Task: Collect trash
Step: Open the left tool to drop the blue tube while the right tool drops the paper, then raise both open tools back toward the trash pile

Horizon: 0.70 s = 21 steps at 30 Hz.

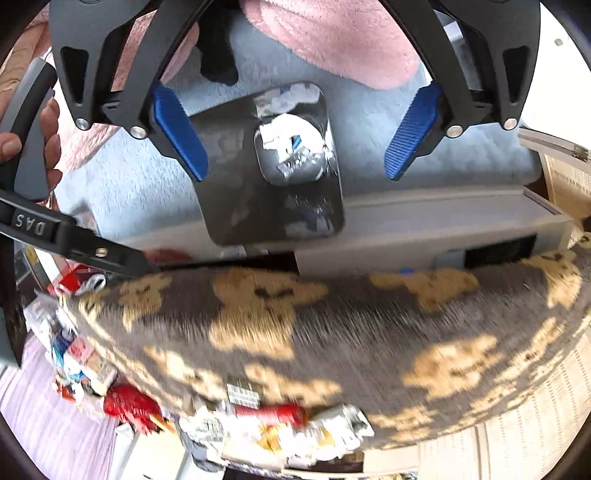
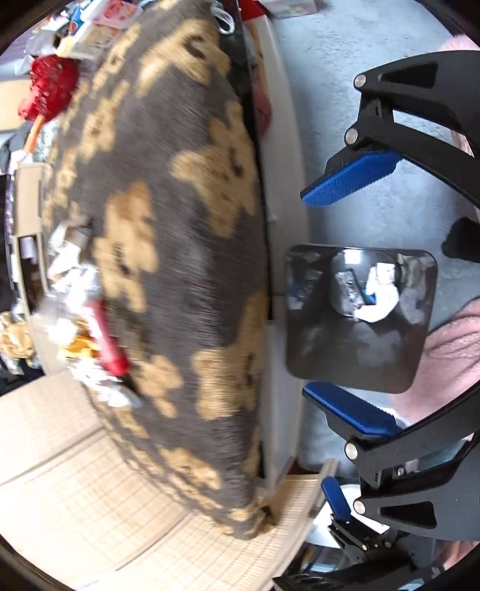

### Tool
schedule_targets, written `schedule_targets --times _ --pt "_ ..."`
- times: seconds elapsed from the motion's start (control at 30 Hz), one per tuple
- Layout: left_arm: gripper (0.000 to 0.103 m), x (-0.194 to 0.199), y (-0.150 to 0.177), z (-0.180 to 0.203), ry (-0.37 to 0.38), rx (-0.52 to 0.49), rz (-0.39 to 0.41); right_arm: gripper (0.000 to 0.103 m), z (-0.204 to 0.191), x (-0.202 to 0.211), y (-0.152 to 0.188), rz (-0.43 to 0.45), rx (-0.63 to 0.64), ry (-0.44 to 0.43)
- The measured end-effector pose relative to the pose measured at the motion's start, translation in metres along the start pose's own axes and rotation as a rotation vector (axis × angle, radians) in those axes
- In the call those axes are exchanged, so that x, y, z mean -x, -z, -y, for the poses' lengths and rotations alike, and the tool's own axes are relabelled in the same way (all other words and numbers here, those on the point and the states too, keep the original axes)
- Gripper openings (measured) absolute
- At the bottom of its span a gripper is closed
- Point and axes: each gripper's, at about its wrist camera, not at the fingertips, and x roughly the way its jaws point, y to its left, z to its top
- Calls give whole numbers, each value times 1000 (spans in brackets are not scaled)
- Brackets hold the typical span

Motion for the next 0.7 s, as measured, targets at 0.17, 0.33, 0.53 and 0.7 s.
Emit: schedule_targets --times 0.17,0.33,0.53,0.7 --pt "93 15 -19 -5 -5 14 42 99 5 18 -25 63 -18 -11" --pt "93 26 -47 -9 -6 10 94 99 1 23 -54 112 -6 -12" --pt "93 21 -91 -13 -1 9 128 99 0 9 -94 149 -2 -9" --pt "93 8 -130 -16 -9 -6 152 99 -3 -14 -127 167 5 -14"
